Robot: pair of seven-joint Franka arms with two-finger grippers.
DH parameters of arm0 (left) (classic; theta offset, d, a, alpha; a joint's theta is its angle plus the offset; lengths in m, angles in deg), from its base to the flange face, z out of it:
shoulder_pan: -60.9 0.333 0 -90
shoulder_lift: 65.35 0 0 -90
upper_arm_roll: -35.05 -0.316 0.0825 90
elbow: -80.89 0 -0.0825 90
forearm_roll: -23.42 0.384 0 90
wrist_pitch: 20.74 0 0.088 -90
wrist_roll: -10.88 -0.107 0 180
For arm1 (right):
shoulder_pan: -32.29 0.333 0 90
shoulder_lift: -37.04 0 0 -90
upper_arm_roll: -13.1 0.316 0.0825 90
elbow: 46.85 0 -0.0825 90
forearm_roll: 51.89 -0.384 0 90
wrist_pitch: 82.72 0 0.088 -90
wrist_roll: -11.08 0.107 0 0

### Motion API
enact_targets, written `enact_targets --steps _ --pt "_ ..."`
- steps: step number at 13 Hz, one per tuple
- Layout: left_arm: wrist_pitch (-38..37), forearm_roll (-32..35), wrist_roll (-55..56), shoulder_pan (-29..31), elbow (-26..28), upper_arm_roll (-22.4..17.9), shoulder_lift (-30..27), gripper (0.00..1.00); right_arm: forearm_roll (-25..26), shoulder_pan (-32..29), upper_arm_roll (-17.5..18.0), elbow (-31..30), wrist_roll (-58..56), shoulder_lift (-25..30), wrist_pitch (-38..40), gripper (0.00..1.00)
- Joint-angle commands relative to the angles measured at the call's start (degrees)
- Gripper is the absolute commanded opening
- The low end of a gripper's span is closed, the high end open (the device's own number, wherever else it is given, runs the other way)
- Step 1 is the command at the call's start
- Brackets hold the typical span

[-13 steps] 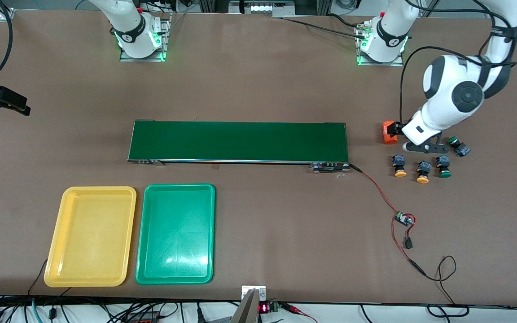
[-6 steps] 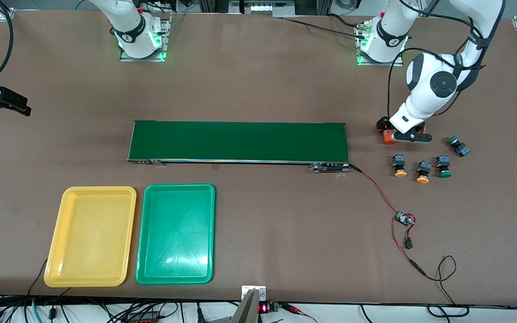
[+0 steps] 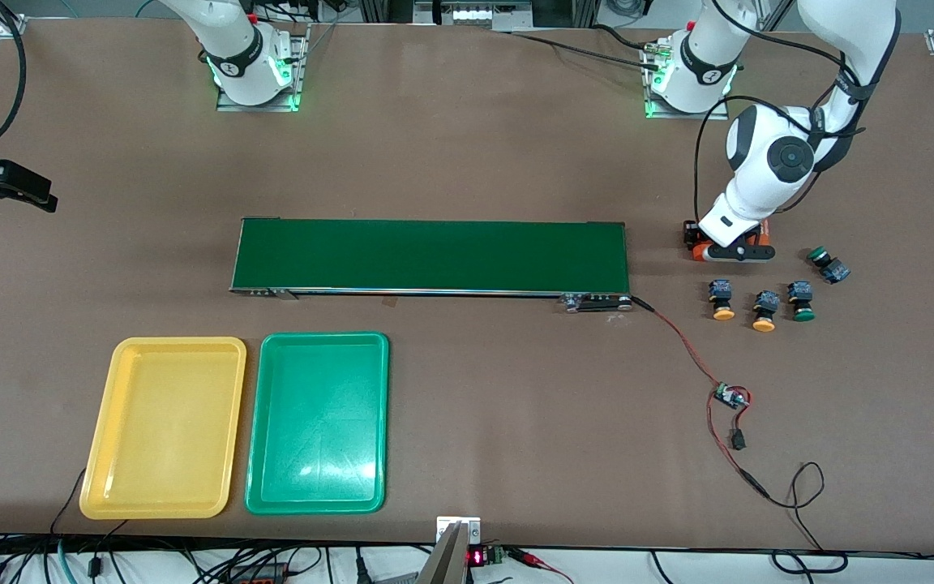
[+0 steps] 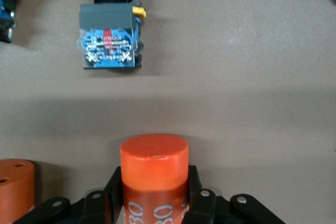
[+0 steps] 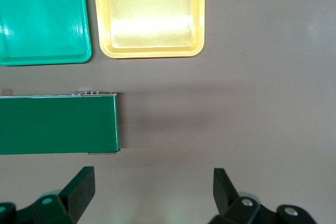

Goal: Sort buttons by color to trays
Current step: 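Grasp the orange cylinder with the left gripper and lift it, then place the orange cylinder on the green belt and open the left gripper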

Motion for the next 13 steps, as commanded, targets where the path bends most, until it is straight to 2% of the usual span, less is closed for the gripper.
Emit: enact_targets --steps 1,6,8,9,10,13 --pt "-2.2 -0.7 -1.1 -0.3 -1.8 1.1 -3.0 0.27 0.4 -0.1 0.2 -0.2 0.0 0.3 -0.2 1.00" --pt "-23.4 -0.6 -2.3 -0.4 -22.0 9.4 -1.9 0.27 0.5 -0.4 0.2 -0.2 0.1 0.1 -0.5 1.00" --pt "-33.8 -0.5 -7.4 -0.6 -32.1 12.1 0.6 0.27 0.5 -0.6 0.2 -0.1 0.1 -0.3 -0.9 1.00" --pt "-36.3 -0.5 -11.0 -0.7 -35.3 13.8 2.0 0.27 0.5 -0.6 0.2 -0.1 0.1 -0.4 -0.9 1.00" --pt "-37.2 -0.6 -13.5 -1.0 -36.7 16.0 2.7 0.29 0.5 -0.6 0.2 -0.1 0.2 -0.4 -0.9 1.00" --pt "-36.9 -0.5 -23.9 -1.8 -36.9 19.0 5.3 0.29 0.0 -0.8 0.2 -0.1 0.3 -0.6 -1.7 1.00"
